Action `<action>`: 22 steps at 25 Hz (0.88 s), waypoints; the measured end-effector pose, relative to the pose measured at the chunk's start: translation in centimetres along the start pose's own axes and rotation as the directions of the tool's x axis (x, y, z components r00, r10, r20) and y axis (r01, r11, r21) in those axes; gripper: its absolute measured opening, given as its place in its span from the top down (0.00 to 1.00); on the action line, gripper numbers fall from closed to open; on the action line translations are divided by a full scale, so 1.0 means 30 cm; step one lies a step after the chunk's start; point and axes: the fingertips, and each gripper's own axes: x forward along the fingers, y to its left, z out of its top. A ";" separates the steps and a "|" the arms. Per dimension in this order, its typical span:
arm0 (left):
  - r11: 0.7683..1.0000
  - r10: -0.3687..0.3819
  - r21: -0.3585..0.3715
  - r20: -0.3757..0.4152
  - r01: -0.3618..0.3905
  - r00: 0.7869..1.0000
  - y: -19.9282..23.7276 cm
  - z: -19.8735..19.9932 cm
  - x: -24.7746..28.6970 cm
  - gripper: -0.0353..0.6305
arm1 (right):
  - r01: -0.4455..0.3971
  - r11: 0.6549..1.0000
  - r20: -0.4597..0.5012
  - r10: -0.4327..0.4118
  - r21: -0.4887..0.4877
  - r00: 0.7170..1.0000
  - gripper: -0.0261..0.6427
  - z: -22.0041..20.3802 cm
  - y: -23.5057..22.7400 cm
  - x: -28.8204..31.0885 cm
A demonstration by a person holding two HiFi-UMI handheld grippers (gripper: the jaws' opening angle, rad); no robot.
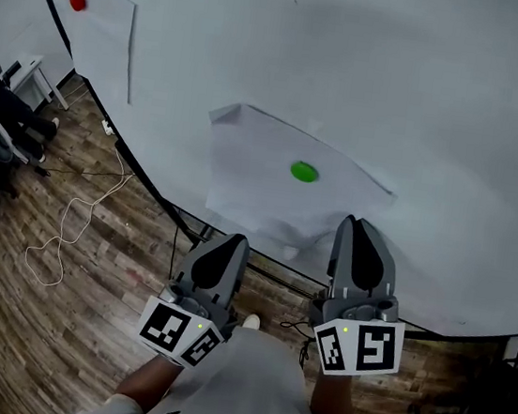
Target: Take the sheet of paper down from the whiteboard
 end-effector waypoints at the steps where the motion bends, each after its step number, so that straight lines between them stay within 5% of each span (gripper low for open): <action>1: 1.000 -0.003 0.002 -0.001 0.003 1.000 -0.003 0.001 0.006 0.94 | -0.002 1.000 0.002 0.002 0.008 1.000 0.94 0.000 -0.001 0.000; 15: 0.993 -0.048 0.105 0.005 0.047 0.999 -0.088 0.091 0.096 0.93 | -0.021 0.999 0.004 0.020 0.026 1.000 0.94 0.001 -0.003 -0.002; 22: 0.988 -0.052 0.148 0.060 0.043 0.997 -0.143 0.197 0.142 0.78 | -0.025 0.999 0.002 0.025 0.025 1.000 0.94 -0.001 -0.002 -0.004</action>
